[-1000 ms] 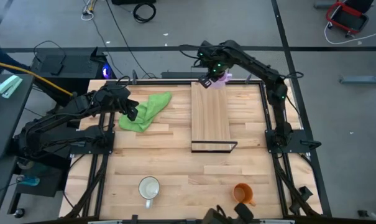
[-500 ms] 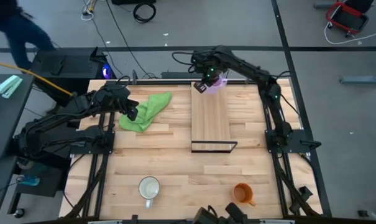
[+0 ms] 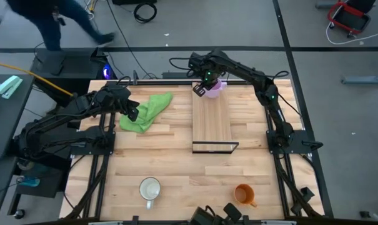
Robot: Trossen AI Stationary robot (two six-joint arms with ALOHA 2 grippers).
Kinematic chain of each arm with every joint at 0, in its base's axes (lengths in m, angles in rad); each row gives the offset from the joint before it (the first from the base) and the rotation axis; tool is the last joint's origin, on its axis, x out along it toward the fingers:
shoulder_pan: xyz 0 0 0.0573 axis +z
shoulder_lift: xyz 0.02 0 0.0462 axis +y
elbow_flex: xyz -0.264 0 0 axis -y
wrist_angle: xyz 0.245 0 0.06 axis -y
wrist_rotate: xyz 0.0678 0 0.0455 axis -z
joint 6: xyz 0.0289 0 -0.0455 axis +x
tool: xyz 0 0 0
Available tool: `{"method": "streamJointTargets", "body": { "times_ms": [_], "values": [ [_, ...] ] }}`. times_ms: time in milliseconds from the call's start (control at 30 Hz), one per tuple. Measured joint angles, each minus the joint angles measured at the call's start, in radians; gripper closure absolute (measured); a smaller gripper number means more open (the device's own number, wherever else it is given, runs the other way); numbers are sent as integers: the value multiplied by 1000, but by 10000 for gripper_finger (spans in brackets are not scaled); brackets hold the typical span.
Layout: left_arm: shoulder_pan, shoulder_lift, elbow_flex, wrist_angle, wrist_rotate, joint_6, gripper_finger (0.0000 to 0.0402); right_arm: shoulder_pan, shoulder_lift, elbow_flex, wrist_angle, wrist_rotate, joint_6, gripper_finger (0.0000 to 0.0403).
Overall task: Stack small to large cups/mugs on shelf
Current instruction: Put the pink mug on the shelf
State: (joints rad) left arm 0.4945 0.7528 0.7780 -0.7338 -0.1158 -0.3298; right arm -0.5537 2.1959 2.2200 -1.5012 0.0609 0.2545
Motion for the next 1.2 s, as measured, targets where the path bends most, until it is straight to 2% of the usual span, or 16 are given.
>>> {"method": "streamJointTargets", "body": {
  "times_ms": [367, 1200],
  "values": [
    [0, 0, 0, -3, 0, 0, 373, -8, 5, 0, 0, 28, 1, 400],
    [0, 0, 0, -4, 0, 0, 382, 0, 4, -1, 33, 6, 34, 400]
  ]
}}
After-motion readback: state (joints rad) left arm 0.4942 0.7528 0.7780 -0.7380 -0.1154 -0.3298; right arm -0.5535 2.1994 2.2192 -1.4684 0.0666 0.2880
